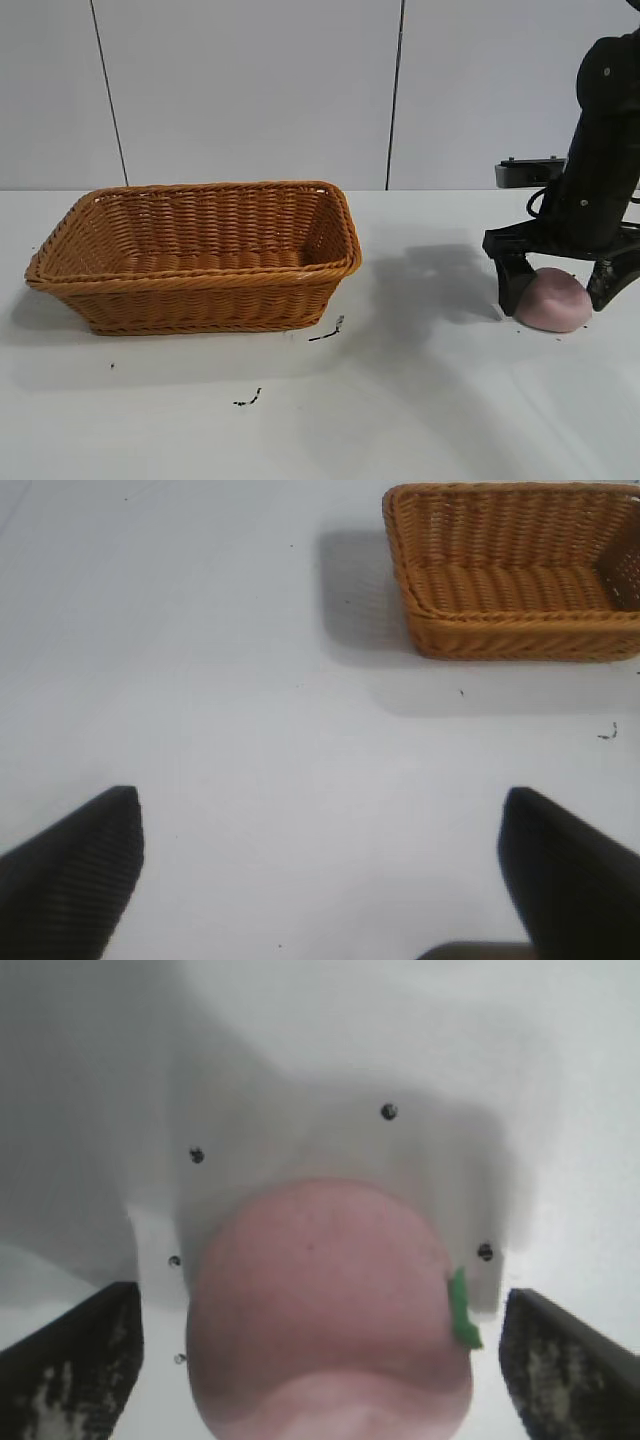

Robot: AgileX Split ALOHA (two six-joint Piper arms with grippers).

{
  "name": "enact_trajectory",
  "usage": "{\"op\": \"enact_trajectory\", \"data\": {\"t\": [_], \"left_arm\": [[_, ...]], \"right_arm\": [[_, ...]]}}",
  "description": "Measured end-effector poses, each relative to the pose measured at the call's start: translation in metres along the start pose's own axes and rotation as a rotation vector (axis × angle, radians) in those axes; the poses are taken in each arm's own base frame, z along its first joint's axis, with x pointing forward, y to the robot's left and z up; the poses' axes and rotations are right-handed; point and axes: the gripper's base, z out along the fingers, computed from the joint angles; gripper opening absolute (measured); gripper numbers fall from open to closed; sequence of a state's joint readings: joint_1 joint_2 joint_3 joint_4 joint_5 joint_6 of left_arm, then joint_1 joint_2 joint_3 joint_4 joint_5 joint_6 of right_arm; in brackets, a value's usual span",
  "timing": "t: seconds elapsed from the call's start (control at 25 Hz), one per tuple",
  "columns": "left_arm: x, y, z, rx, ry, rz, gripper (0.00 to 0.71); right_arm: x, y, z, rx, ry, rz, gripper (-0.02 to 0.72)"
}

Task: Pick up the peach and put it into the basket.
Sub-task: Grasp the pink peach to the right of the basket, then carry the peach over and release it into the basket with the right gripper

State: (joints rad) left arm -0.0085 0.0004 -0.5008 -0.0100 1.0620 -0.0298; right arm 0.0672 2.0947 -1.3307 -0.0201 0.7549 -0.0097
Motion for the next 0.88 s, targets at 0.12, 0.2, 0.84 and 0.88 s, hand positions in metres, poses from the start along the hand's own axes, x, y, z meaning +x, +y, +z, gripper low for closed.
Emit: {"op": "enact_trajectory", "data": {"t": [0.12,0.2,0.84,0.88], "left_arm": [[0.0,0.0,0.0,0.0,0.0,0.0,0.693],[0.0,0.0,0.0,0.0,0.0,0.0,0.693],[0.0,0.0,0.0,0.0,0.0,0.0,0.693],[0.0,0.0,0.0,0.0,0.0,0.0,0.693]], "right_arm": [[-0.001,0.0,-0.017,0.001,-0.028,0.001,-0.006],[-0.001,-0.001,-0.039,0.002,-0.067,0.001,-0.006],[-0.066,0.076,-0.177,-0.041,-0.297,-0.202,-0.006],[-0.071,0.091,-0.18,-0.053,-0.307,-0.232,-0.006]]}}
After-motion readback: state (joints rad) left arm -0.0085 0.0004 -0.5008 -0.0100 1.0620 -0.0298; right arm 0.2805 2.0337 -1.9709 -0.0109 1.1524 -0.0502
